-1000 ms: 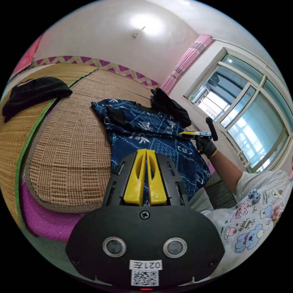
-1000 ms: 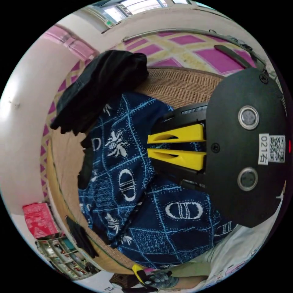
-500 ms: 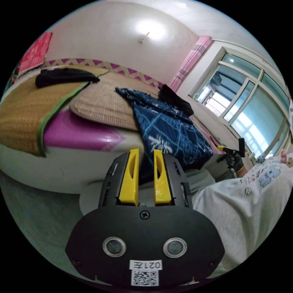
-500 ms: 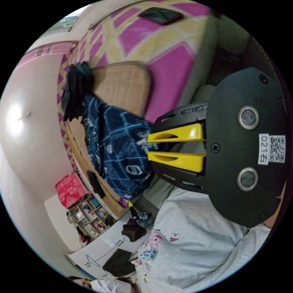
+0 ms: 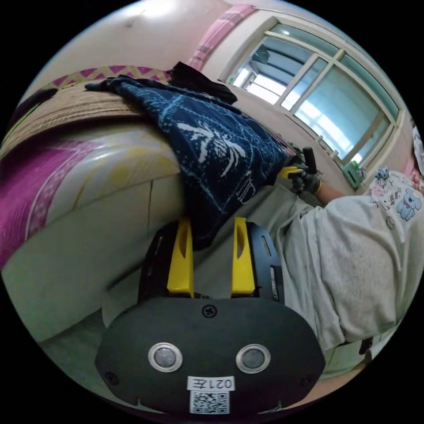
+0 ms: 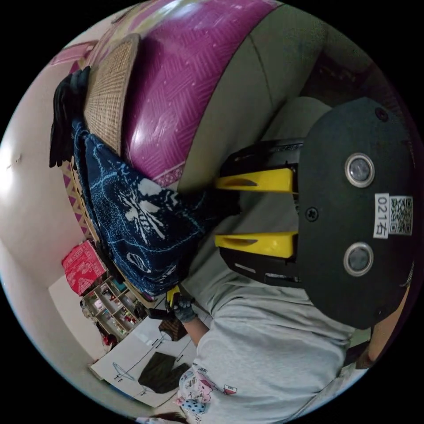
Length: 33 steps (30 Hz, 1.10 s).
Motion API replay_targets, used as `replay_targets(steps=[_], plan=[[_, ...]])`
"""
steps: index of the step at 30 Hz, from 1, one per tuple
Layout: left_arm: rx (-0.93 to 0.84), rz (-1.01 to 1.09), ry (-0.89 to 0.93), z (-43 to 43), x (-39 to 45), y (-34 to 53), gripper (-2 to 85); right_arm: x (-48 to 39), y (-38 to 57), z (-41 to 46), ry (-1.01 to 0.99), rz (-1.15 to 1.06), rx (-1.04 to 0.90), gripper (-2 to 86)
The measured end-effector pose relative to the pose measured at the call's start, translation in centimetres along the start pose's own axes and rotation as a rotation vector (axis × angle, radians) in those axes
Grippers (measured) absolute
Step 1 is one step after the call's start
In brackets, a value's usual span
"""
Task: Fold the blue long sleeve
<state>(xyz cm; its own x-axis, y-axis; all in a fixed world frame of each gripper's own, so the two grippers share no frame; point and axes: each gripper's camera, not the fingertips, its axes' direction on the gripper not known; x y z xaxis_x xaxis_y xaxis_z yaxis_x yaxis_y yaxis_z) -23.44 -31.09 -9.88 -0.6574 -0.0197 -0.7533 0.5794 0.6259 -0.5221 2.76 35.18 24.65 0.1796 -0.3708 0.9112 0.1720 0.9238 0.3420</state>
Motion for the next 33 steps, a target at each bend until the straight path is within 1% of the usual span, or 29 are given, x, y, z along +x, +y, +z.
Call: replay_targets(steps=[1,2,3,6,8,10,12,13,15,16,18,20,21,22,24,25,26,27,28,30,31,33], plan=[[-0.011,0.023,0.021,-0.1,-0.4,-0.3,8.7,0.5,0.0,-0.1,-0.019,0.003,-0.001,9.5],[-0.024,0.059,0.087,-0.6,-0.7,-0.6,3.7,1.4,0.0,-0.4,-0.061,0.002,-0.026,5.9],[-0.027,0.071,0.119,-0.9,-0.8,-0.6,1.2,2.2,0.1,-1.0,-0.124,-0.004,-0.059,4.7],[-0.036,0.095,0.193,-3.5,-0.8,-0.6,-0.3,3.2,1.0,-4.6,-0.258,-0.031,-0.050,3.4],[0.012,0.090,0.265,-6.9,-0.2,-1.4,-0.7,3.2,0.8,-7.7,-0.340,-0.058,-0.010,3.1],[0.080,0.100,0.277,-10.1,0.5,-3.2,-0.8,3.1,-0.6,-11.0,-0.412,-0.102,0.045,2.9],[0.147,0.106,0.272,-13.4,0.7,-6.0,-0.8,3.5,-4.4,-15.1,-0.454,-0.162,0.109,2.5],[0.174,0.088,0.267,-15.3,0.3,-8.3,-0.8,3.8,-5.6,-16.0,-0.463,-0.173,0.122,2.5],[0.202,0.018,0.272,-17.8,-1.4,-12.4,-0.8,6.1,-11.3,-18.6,-0.502,-0.183,0.167,2.3],[0.217,-0.031,0.288,-19.1,-3.2,-15.2,-0.8,7.0,-12.8,-19.0,-0.516,-0.175,0.177,2.3],[0.229,-0.123,0.344,-20.0,-6.7,-19.3,-0.6,11.8,-19.5,-19.3,-0.580,-0.101,0.196,2.2],[0.247,-0.227,0.391,-19.8,-12.3,-24.7,-0.2,16.1,-24.4,-18.4,-0.614,-0.031,0.190,2.5],[0.251,-0.262,0.389,-19.5,-13.9,-26.0,0.0,19.3,-27.5,-17.2,-0.618,0.027,0.187,3.0],[0.264,-0.340,0.380,-18.6,-17.3,-28.2,0.8,20.9,-29.0,-16.5,-0.620,0.065,0.184,3.3],[0.284,-0.499,0.349,-16.6,-22.6,-30.4,2.8,27.5,-33.7,-12.9,-0.608,0.248,0.189,6.5],[0.295,-0.578,0.310,-15.1,-25.8,-31.3,4.3,29.0,-34.5,-12.0,-0.586,0.309,0.183,8.0],[0.299,-0.665,0.278,-13.5,-28.8,-31.3,5.7,31.6,-35.4,-10.4,-0.534,0.409,0.182,10.0],[0.318,-0.713,0.278,-12.9,-30.1,-30.9,5.7,33.4,-35.8,-9.3,-0.467,0.479,0.166,11.2],[0.358,-0.763,0.298,-12.0,-31.9,-30.0,5.7,34.0,-35.9,-9.1,-0.435,0.503,0.165,11.3],[0.389,-0.771,0.297,-11.7,-32.9,-29.0,5.4,34.8,-35.5,-9.6,-0.359,0.495,0.187,11.4],[0.373,-0.713,0.265,-12.0,-32.4,-28.9,5.2,34.7,-35.3,-9.8,-0.344,0.483,0.185,11.4],[0.297,-0.611,0.169,-12.4,-30.8,-29.1,5.4,32.9,-34.6,-10.6,-0.274,0.379,0.146,10.8]])
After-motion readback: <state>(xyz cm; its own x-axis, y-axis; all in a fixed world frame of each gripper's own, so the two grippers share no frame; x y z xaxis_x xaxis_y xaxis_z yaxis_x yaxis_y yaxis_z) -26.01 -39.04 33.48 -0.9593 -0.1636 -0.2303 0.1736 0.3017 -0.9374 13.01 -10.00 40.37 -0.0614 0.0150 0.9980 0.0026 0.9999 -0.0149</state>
